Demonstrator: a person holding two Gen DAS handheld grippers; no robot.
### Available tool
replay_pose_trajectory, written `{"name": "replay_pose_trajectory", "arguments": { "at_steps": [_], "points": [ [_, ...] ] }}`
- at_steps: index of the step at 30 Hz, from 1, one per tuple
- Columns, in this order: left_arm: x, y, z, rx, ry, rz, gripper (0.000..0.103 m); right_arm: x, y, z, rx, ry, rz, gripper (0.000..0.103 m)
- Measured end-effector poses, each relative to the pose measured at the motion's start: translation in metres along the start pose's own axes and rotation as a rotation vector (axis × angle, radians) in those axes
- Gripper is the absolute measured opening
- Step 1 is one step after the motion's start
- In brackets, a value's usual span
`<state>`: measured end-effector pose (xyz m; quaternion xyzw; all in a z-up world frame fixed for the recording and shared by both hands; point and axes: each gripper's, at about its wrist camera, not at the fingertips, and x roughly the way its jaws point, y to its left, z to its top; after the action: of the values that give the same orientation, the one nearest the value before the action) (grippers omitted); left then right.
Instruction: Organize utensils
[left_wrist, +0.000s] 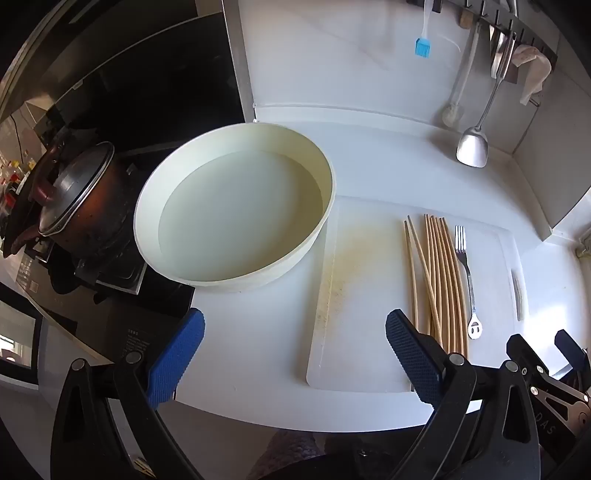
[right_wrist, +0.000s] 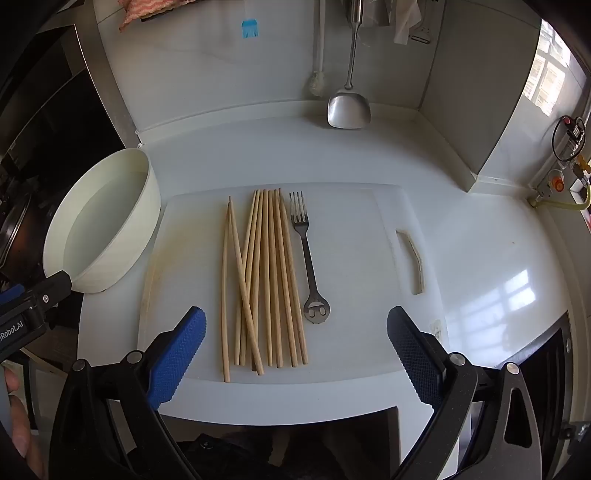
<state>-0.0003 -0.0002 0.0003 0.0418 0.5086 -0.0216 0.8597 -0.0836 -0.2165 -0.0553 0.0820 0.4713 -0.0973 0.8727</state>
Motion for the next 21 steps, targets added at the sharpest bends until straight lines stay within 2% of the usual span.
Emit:
{"name": "replay_pose_trajectory", "arguments": {
  "at_steps": [21],
  "points": [
    [-0.003, 0.004, 0.0035, -0.008, 0.003, -0.01, 0.097, -0.0025, 0.0024, 0.0005, 0.003, 0.003, 0.006, 0.094]
  ]
}}
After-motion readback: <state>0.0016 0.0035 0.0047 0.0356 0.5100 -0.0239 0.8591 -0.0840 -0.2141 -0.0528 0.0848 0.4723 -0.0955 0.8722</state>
